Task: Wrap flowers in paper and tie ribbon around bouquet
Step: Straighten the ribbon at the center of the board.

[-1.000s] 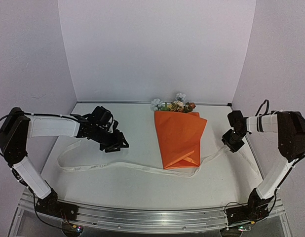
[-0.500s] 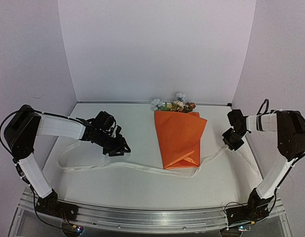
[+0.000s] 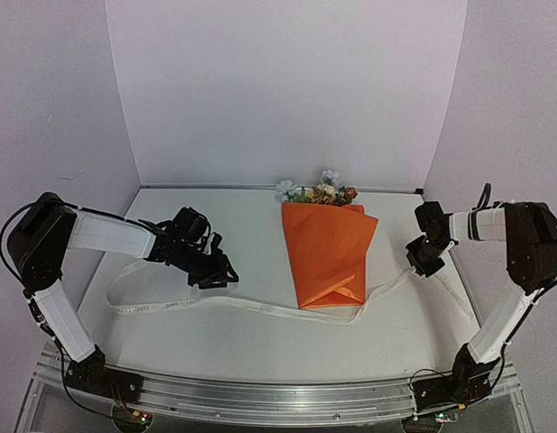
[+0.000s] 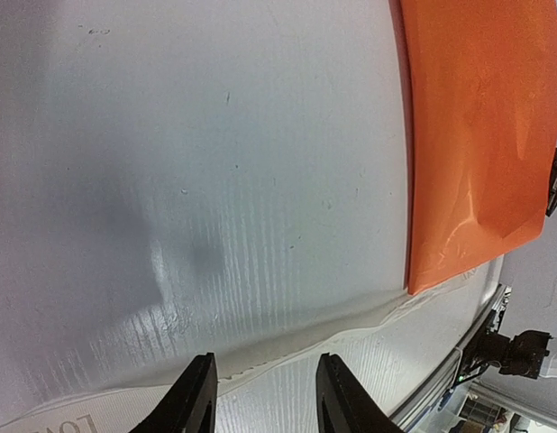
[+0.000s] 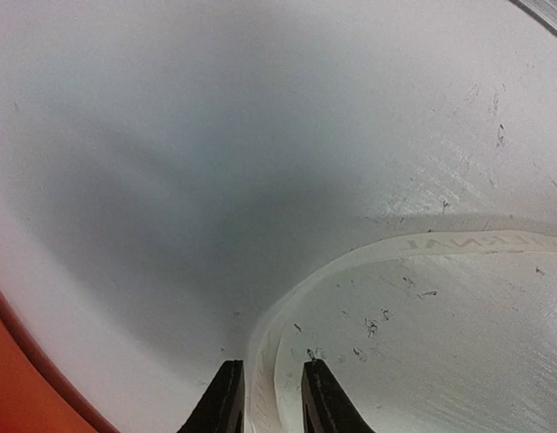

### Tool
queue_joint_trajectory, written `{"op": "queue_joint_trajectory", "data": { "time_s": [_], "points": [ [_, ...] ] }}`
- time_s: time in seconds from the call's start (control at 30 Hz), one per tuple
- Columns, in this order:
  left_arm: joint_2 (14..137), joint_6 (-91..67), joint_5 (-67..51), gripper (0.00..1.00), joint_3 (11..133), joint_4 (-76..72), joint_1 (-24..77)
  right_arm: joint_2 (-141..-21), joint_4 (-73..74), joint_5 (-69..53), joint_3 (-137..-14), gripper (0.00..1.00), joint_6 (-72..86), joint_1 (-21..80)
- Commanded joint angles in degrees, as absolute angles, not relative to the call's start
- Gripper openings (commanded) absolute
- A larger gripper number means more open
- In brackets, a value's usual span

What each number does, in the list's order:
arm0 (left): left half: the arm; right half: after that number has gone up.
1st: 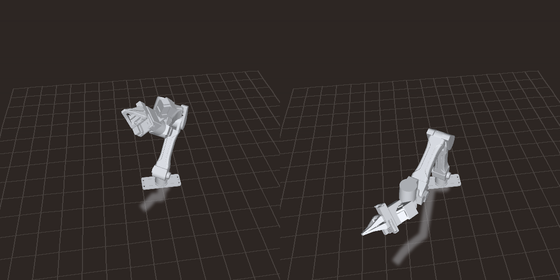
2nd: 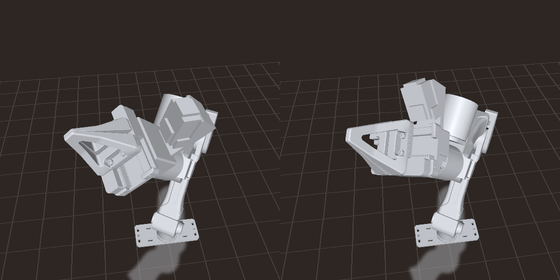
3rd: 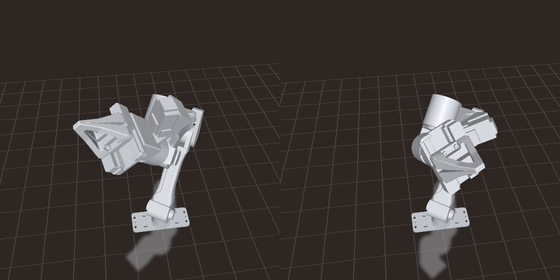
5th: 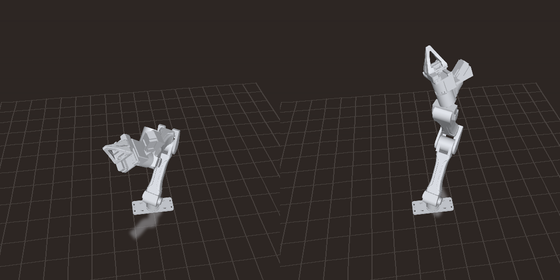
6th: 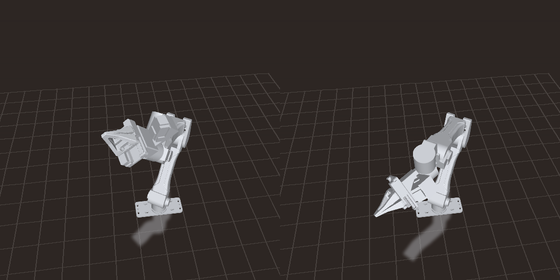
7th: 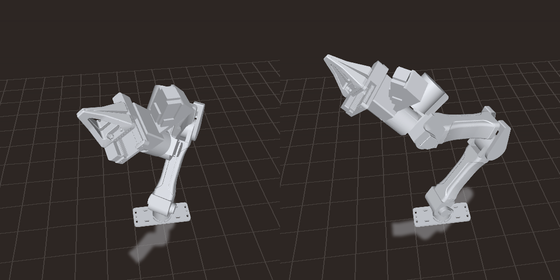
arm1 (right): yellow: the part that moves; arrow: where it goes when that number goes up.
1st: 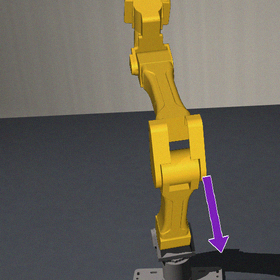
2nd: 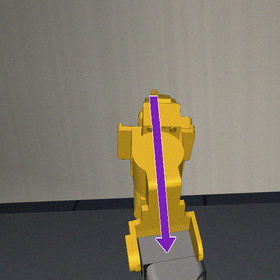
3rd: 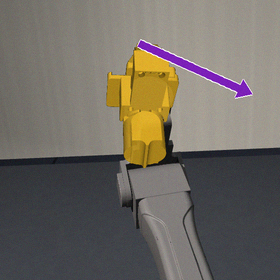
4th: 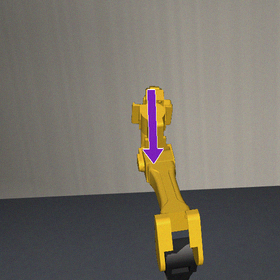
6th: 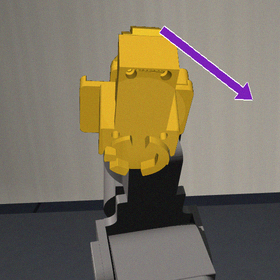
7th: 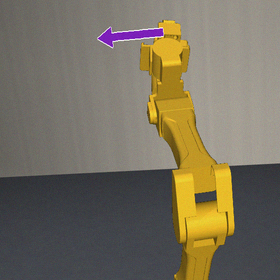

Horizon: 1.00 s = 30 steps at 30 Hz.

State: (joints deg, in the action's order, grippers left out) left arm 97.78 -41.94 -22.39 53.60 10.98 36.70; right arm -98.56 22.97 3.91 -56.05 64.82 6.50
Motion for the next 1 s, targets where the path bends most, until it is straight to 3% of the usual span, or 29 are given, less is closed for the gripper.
{"op": "queue_joint_trajectory", "data": {
  "time_s": [0.0, 0.17, 0.37, 0.73, 0.97],
  "points": [
    [94.93, -40.91, -23.71, 0.40, 51.70, 8.40, 36.17, -98.42, 21.04, 4.62, -55.74, 0.24, 69.83, 8.62],
    [93.75, -41.01, -24.43, 0.40, 49.74, 6.60, 35.24, -98.62, 20.11, 7.18, -55.52, 0.18, 71.53, 9.65],
    [94.54, -42.10, -26.12, 0.37, 48.18, 3.47, 34.58, -98.60, 19.38, 7.82, -54.88, 0.00, 72.24, 10.22],
    [95.78, -43.22, -26.65, 0.25, 43.23, 0.41, 34.55, -82.94, 9.64, 8.85, -47.85, 0.00, 60.60, 10.34],
    [95.60, -44.38, -26.96, 0.18, 39.83, -2.13, 34.63, -72.98, 11.29, 10.78, -45.09, 0.00, 51.69, 10.32]
  ]
}}
